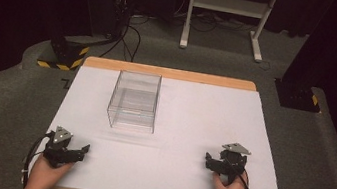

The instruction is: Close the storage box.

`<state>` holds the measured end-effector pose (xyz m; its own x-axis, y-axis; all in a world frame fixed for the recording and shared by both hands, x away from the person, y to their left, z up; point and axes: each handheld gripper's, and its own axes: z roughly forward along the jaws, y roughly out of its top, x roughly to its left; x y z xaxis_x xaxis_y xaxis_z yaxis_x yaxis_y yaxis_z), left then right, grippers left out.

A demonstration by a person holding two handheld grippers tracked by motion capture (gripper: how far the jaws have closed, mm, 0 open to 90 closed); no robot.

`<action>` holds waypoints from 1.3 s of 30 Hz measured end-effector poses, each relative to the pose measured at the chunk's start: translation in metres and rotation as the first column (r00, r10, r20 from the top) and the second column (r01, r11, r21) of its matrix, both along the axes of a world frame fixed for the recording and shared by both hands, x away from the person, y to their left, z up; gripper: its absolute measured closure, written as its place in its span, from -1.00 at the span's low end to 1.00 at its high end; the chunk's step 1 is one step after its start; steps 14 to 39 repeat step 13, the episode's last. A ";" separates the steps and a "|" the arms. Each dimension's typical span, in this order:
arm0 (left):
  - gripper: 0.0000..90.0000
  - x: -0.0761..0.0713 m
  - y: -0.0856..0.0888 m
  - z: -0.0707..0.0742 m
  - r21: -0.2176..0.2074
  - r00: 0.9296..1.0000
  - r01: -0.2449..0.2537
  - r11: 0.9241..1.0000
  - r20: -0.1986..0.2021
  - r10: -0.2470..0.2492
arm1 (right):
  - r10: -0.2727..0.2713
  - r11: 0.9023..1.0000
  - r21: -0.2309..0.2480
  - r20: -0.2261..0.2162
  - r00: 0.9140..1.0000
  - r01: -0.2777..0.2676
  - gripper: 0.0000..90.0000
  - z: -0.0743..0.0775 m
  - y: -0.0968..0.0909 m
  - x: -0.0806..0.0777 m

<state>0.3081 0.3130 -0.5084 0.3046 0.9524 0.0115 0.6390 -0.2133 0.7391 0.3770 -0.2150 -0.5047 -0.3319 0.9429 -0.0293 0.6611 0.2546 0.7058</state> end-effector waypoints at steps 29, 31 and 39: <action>-0.58 0.000 0.000 0.000 -0.004 1.000 0.001 1.000 -0.001 -0.001 | 0.000 1.000 -0.001 0.000 1.000 0.000 -0.78 0.000 0.000 0.000; -0.58 0.000 0.000 0.000 -0.004 1.000 0.001 1.000 -0.001 -0.001 | 0.000 1.000 -0.001 0.000 1.000 0.000 -0.78 0.000 0.000 0.000; -0.58 0.000 0.000 0.000 -0.004 1.000 0.001 1.000 -0.001 -0.001 | 0.000 1.000 -0.001 0.000 1.000 0.000 -0.78 0.000 0.000 0.000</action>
